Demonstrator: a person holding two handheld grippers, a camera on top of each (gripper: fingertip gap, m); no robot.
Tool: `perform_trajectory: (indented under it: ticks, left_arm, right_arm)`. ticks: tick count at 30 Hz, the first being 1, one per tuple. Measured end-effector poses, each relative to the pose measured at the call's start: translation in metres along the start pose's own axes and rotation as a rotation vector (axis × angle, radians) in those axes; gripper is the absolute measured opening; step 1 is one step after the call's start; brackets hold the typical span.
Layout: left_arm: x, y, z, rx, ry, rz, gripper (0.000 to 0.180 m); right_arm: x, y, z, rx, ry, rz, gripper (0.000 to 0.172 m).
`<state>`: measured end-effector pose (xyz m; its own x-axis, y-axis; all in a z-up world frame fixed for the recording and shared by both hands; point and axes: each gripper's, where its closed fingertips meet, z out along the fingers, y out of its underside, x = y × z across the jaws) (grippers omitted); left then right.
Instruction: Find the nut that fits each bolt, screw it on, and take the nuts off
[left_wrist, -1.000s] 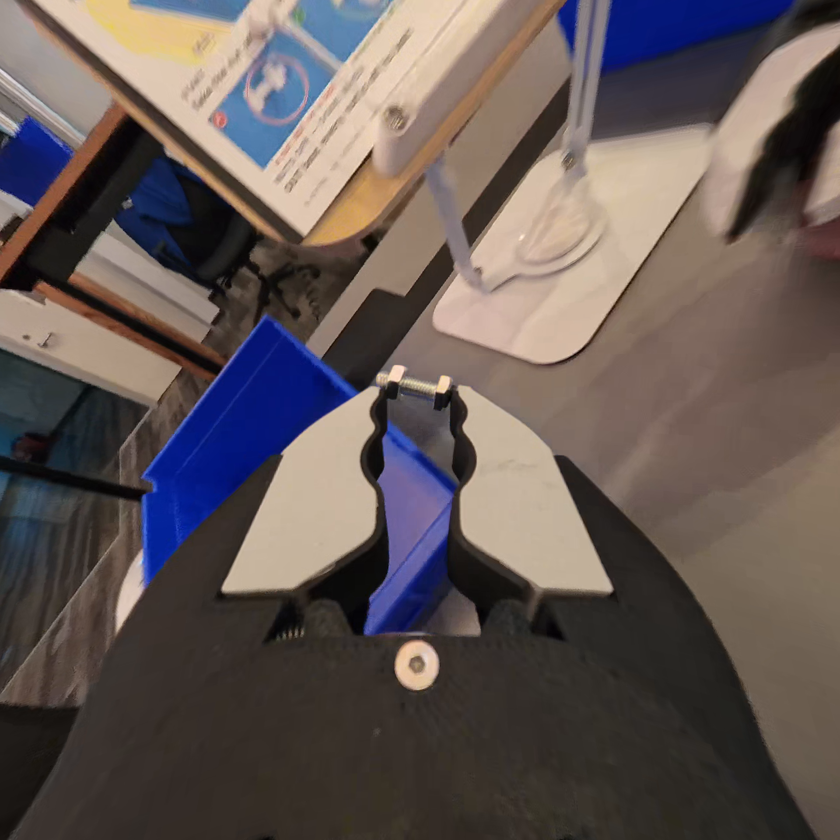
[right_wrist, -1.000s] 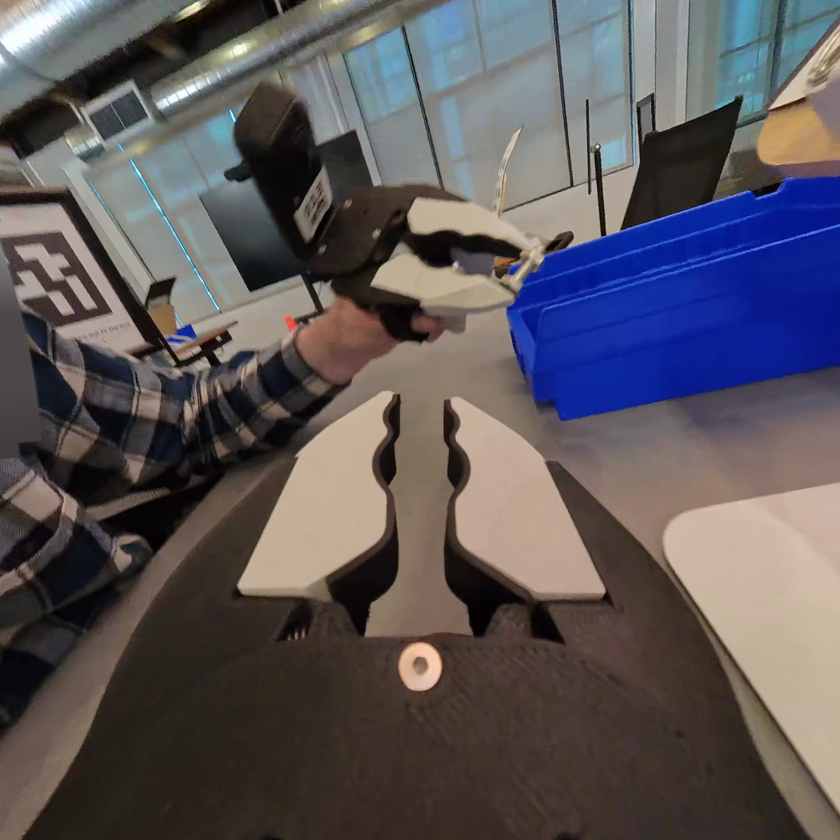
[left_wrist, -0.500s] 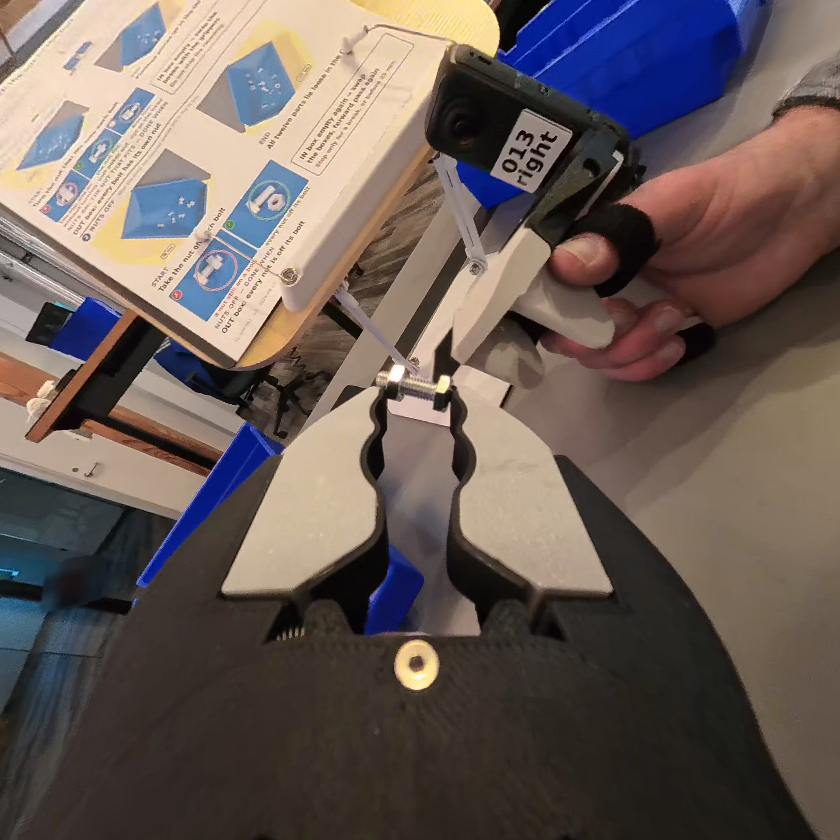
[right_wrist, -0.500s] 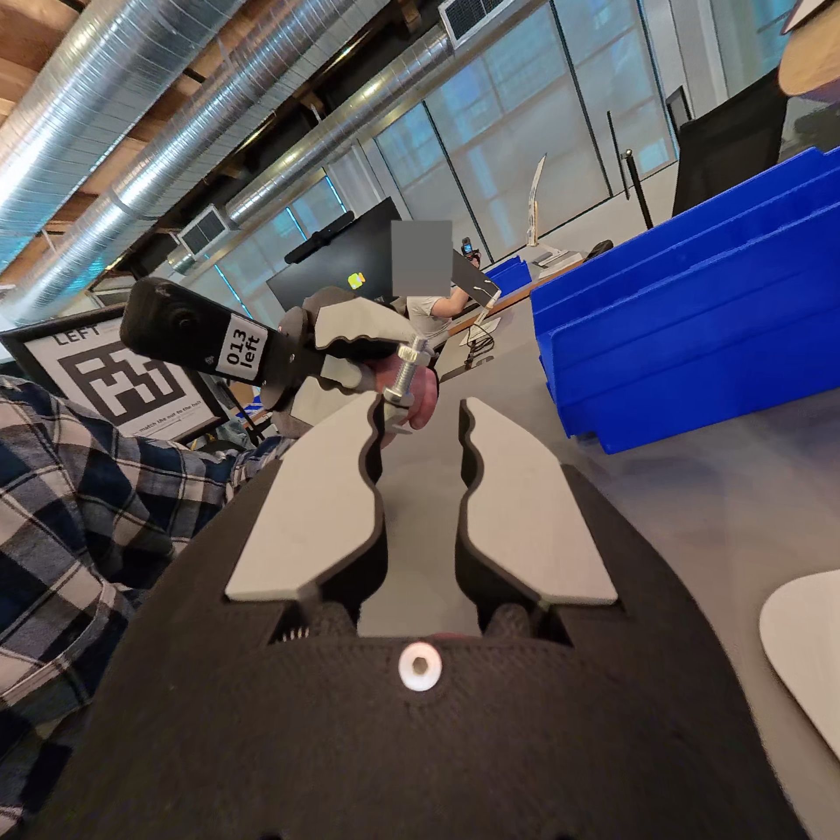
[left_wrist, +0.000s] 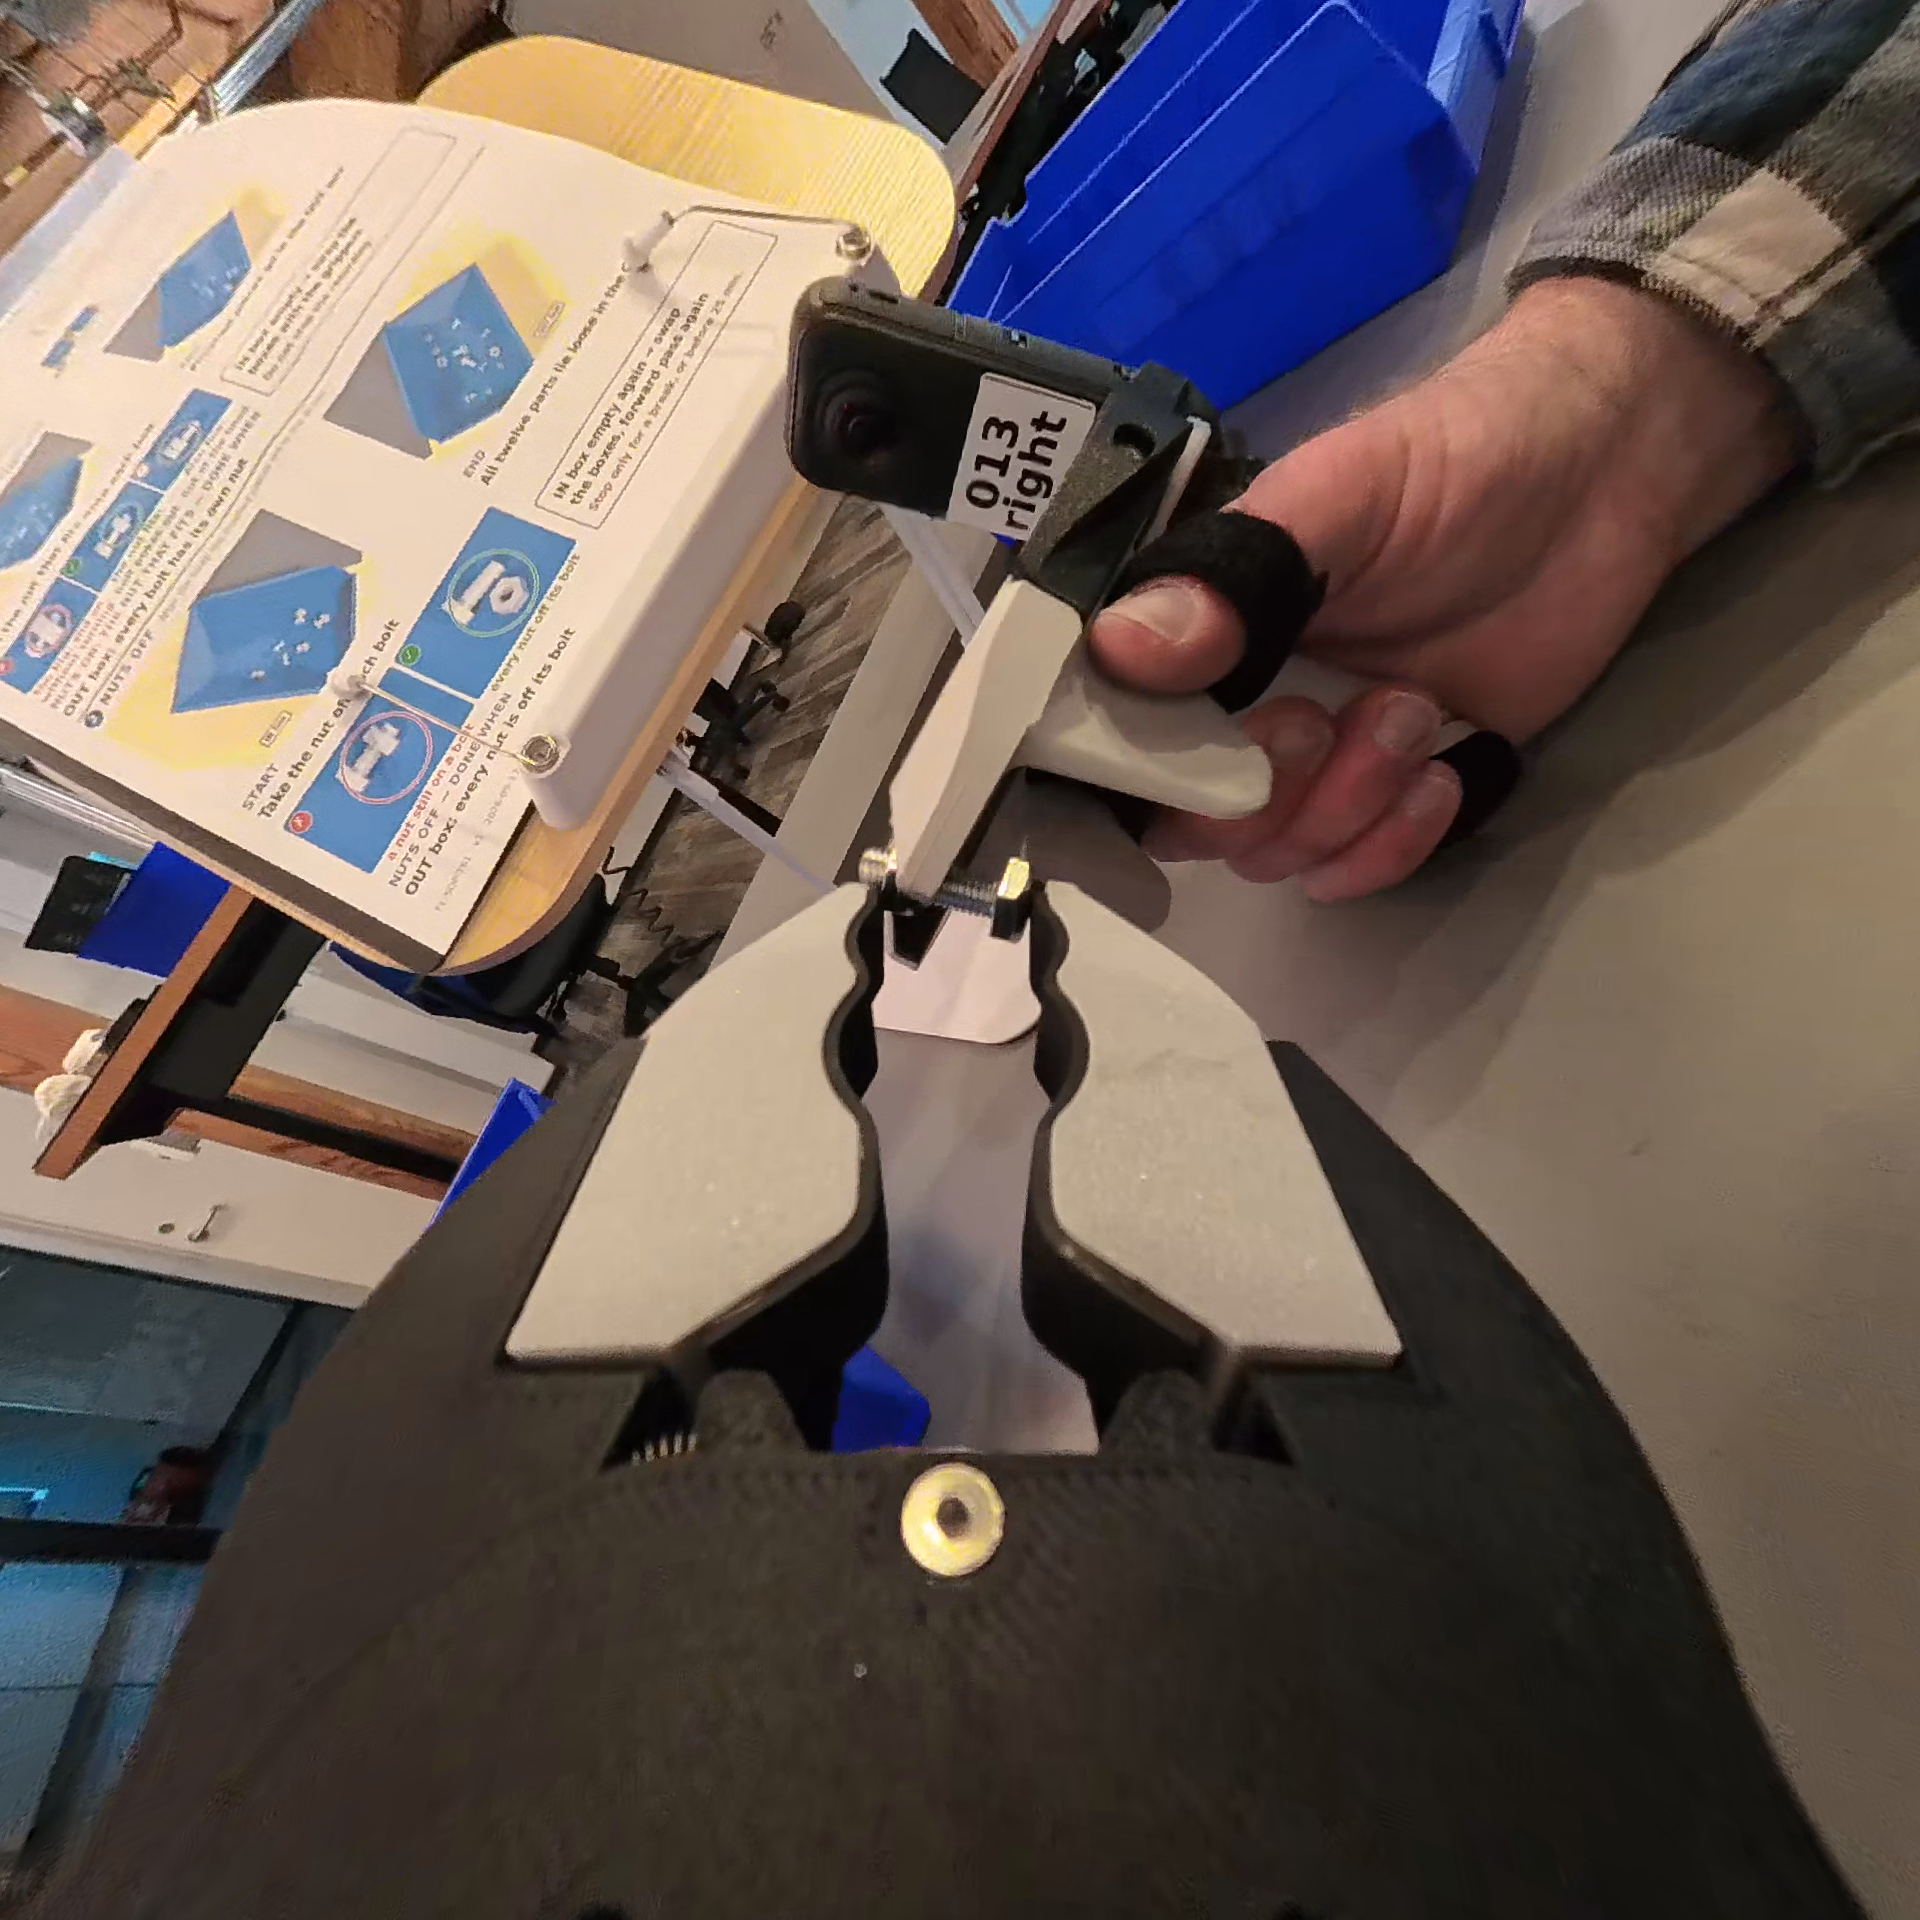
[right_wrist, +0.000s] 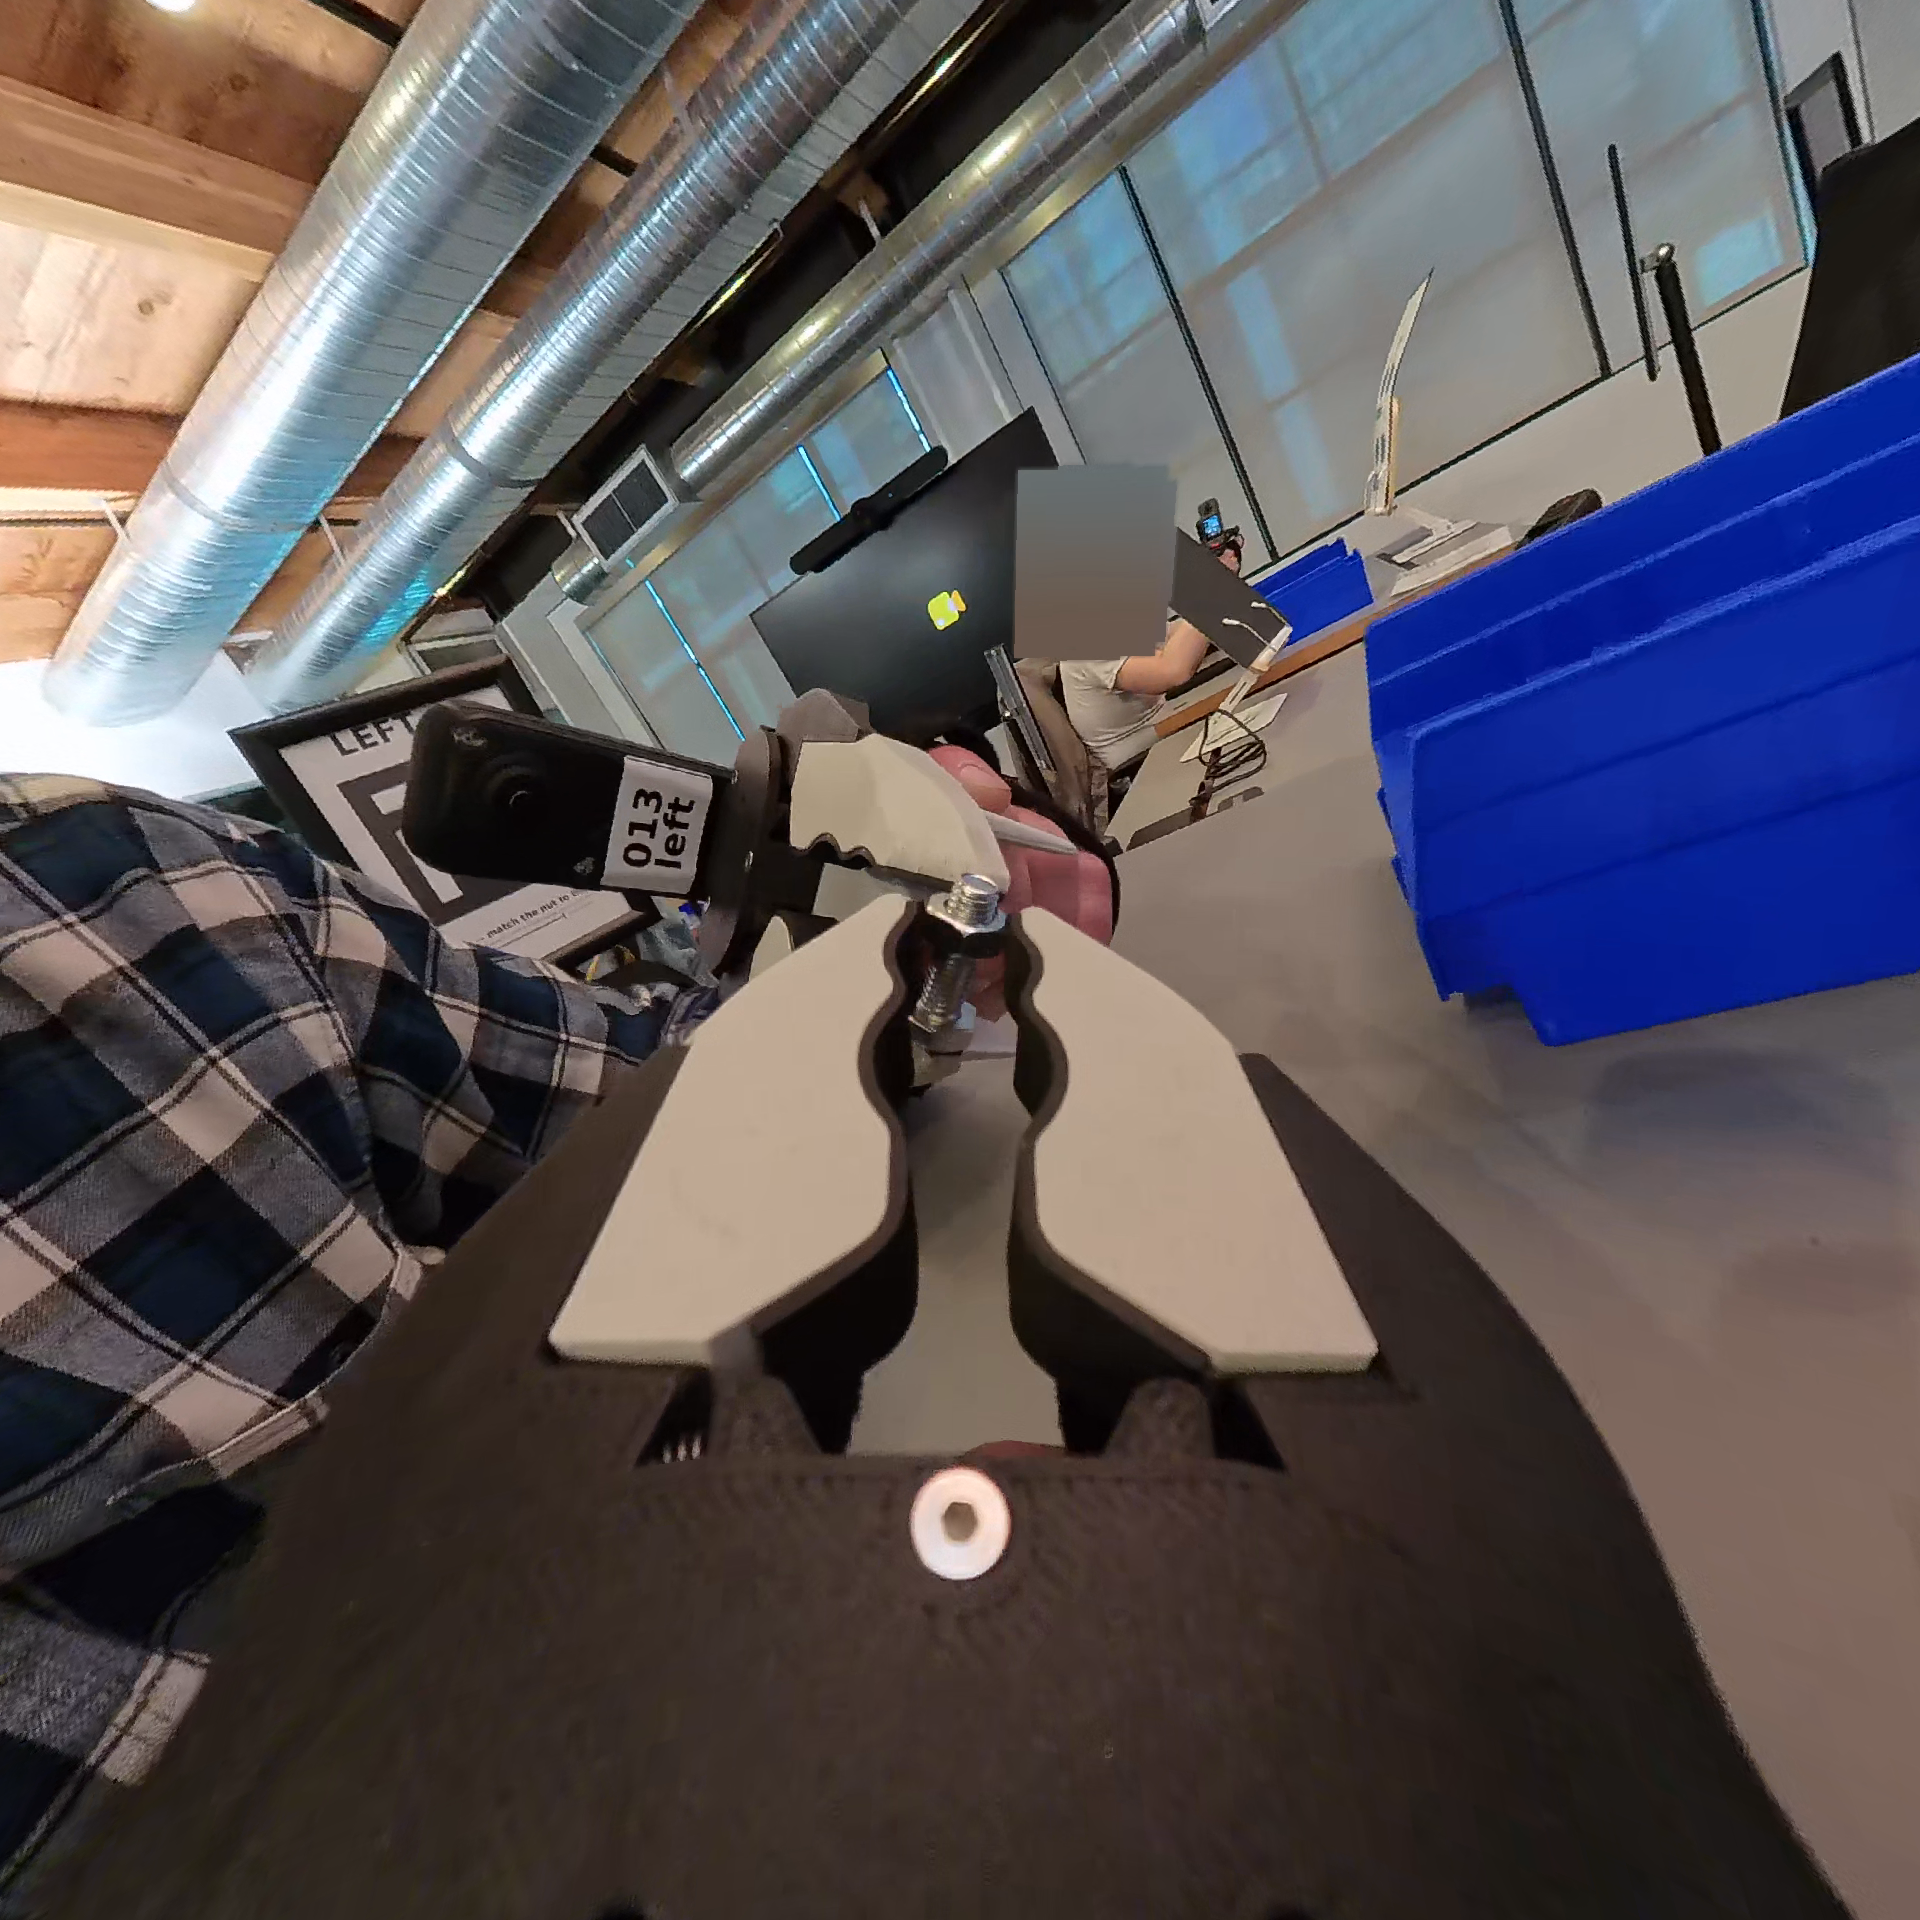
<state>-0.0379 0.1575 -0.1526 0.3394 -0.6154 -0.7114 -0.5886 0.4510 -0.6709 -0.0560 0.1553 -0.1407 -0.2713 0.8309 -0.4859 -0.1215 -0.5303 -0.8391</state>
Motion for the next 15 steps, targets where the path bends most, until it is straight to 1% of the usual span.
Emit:
perform_trajectory:
  ticks: [4,5,7,9,11,15]
  left_arm:
    - [0.0,0.0,0.0,0.006,0.003,-0.014,0.026]
    - [0.002,0.001,0.0,0.002,0.023,-0.035,0.03]
    - [0.001,0.005,0.0,-0.02,0.042,-0.087,0.045]
    - [0.003,0.006,-0.001,-0.015,0.103,-0.19,0.043]
    - [0.005,0.008,0.001,-0.012,0.156,-0.315,0.045]
    - [0.021,0.005,0.005,0.027,0.351,-0.59,0.048]
  right_arm:
    - [-0.001,0.0,-0.001,0.001,0.006,-0.027,0.015]
    - [-0.001,-0.001,-0.001,0.006,0.013,-0.037,0.015]
    - [-0.001,-0.003,-0.003,0.017,0.023,-0.051,0.015]
    - [-0.001,-0.004,-0.004,0.026,0.028,-0.068,0.015]
    - [-0.003,-0.004,-0.004,0.028,0.026,-0.097,0.015]
    - [-0.006,-0.005,-0.004,0.036,0.027,-0.163,0.015]
